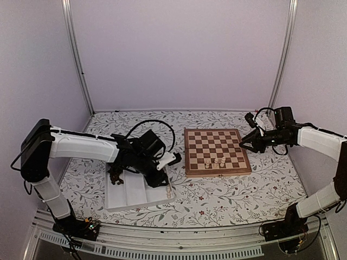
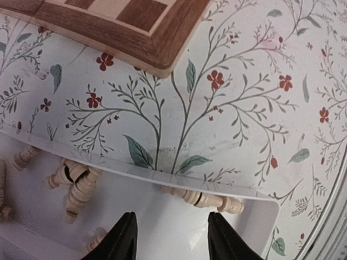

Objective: Set up the chess pieces on the board
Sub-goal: Pick up the chess piece from the storage box.

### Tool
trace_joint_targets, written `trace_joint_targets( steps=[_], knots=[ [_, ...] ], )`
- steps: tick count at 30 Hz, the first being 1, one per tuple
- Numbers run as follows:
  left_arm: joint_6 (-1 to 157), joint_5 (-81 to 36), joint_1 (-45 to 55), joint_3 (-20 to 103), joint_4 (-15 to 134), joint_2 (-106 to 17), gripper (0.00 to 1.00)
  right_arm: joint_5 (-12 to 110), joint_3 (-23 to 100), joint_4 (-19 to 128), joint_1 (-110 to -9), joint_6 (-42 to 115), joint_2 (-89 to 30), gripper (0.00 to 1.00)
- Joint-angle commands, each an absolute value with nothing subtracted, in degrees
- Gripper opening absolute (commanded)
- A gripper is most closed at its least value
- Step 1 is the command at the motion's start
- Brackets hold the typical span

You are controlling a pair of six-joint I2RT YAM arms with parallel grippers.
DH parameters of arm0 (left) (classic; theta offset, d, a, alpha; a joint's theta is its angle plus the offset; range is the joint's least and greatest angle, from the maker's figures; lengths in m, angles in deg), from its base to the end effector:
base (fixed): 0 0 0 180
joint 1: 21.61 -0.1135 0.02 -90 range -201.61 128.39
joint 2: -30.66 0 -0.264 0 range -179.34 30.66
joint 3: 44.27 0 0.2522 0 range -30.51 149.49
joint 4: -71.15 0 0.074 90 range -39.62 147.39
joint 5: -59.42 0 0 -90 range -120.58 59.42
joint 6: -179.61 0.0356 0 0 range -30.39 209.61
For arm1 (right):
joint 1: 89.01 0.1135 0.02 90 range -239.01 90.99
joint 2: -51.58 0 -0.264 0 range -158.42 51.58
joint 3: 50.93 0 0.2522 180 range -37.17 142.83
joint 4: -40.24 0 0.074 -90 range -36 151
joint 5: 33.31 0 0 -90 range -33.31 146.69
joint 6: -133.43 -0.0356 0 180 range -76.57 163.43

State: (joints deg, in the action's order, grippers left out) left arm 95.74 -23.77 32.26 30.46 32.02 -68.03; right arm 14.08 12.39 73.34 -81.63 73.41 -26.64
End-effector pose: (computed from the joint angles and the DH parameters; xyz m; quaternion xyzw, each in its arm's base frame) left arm 0.1970 -0.2770 0.1745 0.4974 0.8339 -0.1468 0.1890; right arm 0.2715 0.0595 0.2326 -0.4019 0.7823 0.2672 0.3939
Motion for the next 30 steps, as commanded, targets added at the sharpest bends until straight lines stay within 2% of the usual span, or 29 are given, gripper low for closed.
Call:
trace_joint_targets(
  steps=[1,4,9,17,30],
  knots=[
    [81.3,-24.9,32.8,34.0,34.0,-69.3,0.46,13.3,13.6,73.7,-81.9,73.2,-26.6,0.4],
    [74.9,-29.9,33.3,35.3,30.6,-70.3,0.45,13.3,13.6,73.8,-81.8,73.2,-26.5,0.4],
    [68.6,-31.1,34.0,33.2,29.2,-69.0,0.39,13.1,13.6,73.8,-81.9,73.5,-26.6,0.4],
    [61.9,-26.7,37.8,32.7,29.8,-72.2,0.41,12.9,13.7,74.0,-81.8,74.2,-27.1,0.4],
    [58.4,-29.4,39.9,33.4,29.3,-72.7,0.41,12.4,13.7,74.2,-81.8,74.3,-27.1,0.4]
  ],
)
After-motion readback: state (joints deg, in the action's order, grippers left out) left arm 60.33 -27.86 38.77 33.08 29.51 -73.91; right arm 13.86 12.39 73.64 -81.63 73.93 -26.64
